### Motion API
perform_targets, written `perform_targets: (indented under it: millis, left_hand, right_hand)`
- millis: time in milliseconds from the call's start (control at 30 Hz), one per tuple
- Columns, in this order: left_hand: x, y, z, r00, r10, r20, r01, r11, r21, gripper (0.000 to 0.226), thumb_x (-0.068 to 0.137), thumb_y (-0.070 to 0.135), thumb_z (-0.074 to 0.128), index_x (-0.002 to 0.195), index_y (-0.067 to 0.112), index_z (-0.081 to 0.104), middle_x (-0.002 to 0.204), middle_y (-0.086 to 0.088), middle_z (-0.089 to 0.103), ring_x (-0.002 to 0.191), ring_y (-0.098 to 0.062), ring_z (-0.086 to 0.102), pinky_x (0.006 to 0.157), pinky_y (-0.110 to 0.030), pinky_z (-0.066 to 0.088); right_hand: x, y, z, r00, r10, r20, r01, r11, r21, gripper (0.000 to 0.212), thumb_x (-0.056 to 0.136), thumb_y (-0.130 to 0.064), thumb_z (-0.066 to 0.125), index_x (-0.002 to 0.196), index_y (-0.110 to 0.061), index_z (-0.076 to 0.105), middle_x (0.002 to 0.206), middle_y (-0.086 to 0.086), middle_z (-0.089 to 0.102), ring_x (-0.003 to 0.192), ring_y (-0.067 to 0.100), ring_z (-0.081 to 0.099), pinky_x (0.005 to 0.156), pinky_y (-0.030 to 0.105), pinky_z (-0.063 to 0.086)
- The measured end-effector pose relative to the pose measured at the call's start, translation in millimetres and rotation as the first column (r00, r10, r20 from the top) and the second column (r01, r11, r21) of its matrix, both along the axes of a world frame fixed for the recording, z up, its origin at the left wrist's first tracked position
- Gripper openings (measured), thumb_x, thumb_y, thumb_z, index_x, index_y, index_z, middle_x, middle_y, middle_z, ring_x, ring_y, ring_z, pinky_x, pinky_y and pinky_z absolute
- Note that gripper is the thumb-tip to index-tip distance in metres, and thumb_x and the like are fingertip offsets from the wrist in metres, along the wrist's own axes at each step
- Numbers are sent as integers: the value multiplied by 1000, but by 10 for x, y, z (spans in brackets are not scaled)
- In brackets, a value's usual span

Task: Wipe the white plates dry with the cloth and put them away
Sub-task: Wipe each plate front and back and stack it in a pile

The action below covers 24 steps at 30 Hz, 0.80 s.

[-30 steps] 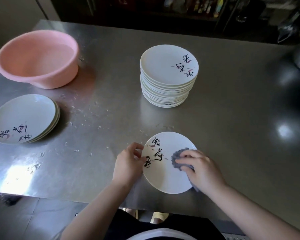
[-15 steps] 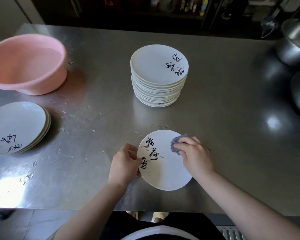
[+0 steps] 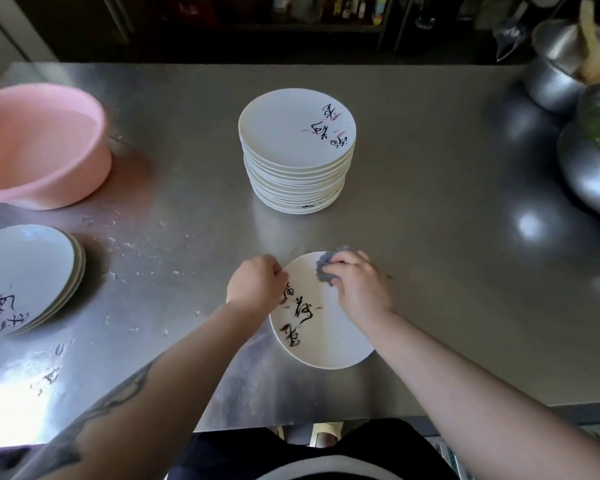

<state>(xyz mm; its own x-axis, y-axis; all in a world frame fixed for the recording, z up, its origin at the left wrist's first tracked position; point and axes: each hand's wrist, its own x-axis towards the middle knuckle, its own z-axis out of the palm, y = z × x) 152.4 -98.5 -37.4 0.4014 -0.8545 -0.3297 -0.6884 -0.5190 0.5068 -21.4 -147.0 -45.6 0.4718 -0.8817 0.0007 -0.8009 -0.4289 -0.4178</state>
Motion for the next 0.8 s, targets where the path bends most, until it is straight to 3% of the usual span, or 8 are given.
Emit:
perform_targets:
  millis: [100,167,267,400,500,600,700,800]
  left_hand:
    - [47,280,-13,999,-47,-18,48,994,96,20,82,24,59,64,18,53,69,0,66,69,-25,64,58,-27,49]
    - [55,336,-27,995,-101,26,97,988,123,23,81,32,60,63,21,51,67,6,61,68,-22,60,52,-23,41]
    - [39,161,30,994,-99,40,98,995,31,17,84,42,62,80,25,61,77,7,65,74,-20,60,57,-24,38]
    - [21,-23,74,995,-51,-84,54,998,25,13,86,27,67,81,15,63,79,-5,67,74,-26,61,61,-29,45]
    - [76,113,78,985,43,-164,-36,998,41,12,84,15,65,77,6,64,69,-10,71,63,-29,69,61,-35,58]
    - [86,364,45,979,39,-199,-16,993,116,12,81,16,62,71,9,63,54,-2,69,56,-21,69,60,-32,59]
    - [64,321,44,997,-20,-73,27,994,110,15,80,29,62,69,18,61,61,4,69,67,-21,67,64,-27,53]
    - [38,22,83,998,-25,-55,25,1000,7,13,84,38,68,83,25,66,77,7,66,78,-20,63,65,-25,44]
  right_hand:
    - [-70,38,-27,999,-21,34,23,998,-66,32,75,3,69,95,-20,76,105,-7,68,102,23,59,67,27,46]
    - [-20,82,-20,998,18,54,-16,999,-42,31,76,0,69,97,-21,76,107,-8,67,103,21,59,71,26,47]
    - [116,132,-16,989,117,89,-113,993,-39,28,77,-8,71,98,-25,76,111,-10,67,106,18,59,75,27,48]
    - [134,79,-33,986,142,83,-143,990,11,27,82,-11,67,103,-27,74,115,-12,65,111,17,54,80,31,49]
    - [-10,-18,-46,1000,18,21,-18,999,31,25,86,-12,64,107,-24,73,113,-8,60,111,17,49,79,36,51]
    - [-76,7,-45,999,-40,-9,40,999,25,18,87,-21,64,102,-24,73,109,-8,56,110,16,48,71,38,53]
    - [23,104,-35,999,-17,32,17,1000,17,15,86,-33,67,93,-24,75,103,-8,58,104,15,50,68,32,49]
    - [162,161,-36,997,41,67,-43,998,38,14,84,-29,69,95,-26,76,104,-10,62,105,16,52,74,29,47]
